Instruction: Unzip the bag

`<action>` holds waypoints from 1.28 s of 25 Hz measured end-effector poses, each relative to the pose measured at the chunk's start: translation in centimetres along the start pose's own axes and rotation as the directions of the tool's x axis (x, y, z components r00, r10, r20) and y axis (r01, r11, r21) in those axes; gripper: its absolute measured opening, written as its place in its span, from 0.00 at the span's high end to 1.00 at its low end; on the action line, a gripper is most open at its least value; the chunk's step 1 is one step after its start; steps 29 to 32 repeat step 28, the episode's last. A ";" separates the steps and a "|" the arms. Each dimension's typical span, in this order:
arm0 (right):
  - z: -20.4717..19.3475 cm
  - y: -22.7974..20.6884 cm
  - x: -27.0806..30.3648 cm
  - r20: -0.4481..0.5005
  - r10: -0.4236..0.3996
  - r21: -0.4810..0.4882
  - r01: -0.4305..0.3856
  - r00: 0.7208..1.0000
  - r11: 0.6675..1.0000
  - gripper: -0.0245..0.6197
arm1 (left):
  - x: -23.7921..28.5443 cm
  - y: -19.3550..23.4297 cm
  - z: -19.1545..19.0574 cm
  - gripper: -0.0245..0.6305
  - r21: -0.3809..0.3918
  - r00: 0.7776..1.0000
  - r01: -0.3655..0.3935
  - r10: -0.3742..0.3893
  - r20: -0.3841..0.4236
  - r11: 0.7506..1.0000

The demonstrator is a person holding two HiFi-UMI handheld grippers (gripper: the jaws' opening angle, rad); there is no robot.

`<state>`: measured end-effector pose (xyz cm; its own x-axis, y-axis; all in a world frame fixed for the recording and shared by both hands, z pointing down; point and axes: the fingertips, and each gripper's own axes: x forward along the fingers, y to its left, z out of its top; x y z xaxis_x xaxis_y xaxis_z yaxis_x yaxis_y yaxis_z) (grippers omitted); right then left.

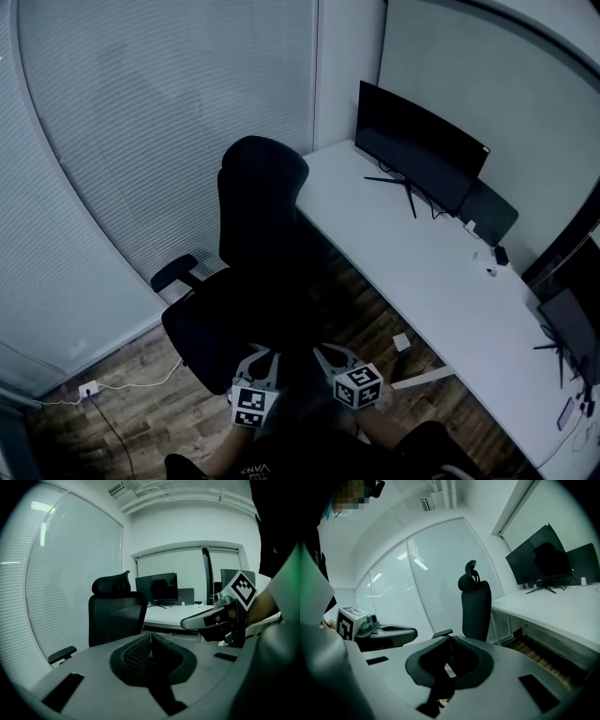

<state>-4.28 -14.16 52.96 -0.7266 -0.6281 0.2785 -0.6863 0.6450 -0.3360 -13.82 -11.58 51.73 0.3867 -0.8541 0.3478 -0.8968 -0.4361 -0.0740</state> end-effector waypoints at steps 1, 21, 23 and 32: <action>0.1 -0.1 0.1 -0.004 -0.005 -0.002 0.005 1.000 1.000 0.89 | -0.1 0.2 0.0 0.92 -0.006 1.000 -0.005 0.005 0.000 1.000; 0.1 -1.2 1.6 -0.026 -0.073 -0.006 0.073 0.997 0.997 0.89 | -0.7 2.6 -0.5 0.93 -0.029 1.000 -0.024 0.024 -0.001 0.999; 0.1 -1.1 1.6 -0.025 -0.075 -0.005 0.075 0.997 0.997 0.89 | -0.7 2.7 -0.5 0.93 -0.031 1.000 -0.022 0.022 -0.001 0.999; 0.2 -0.8 2.0 -0.017 -0.077 0.009 0.077 0.997 0.997 0.89 | -0.8 3.1 -0.7 0.93 -0.029 1.000 -0.017 0.017 -0.008 0.999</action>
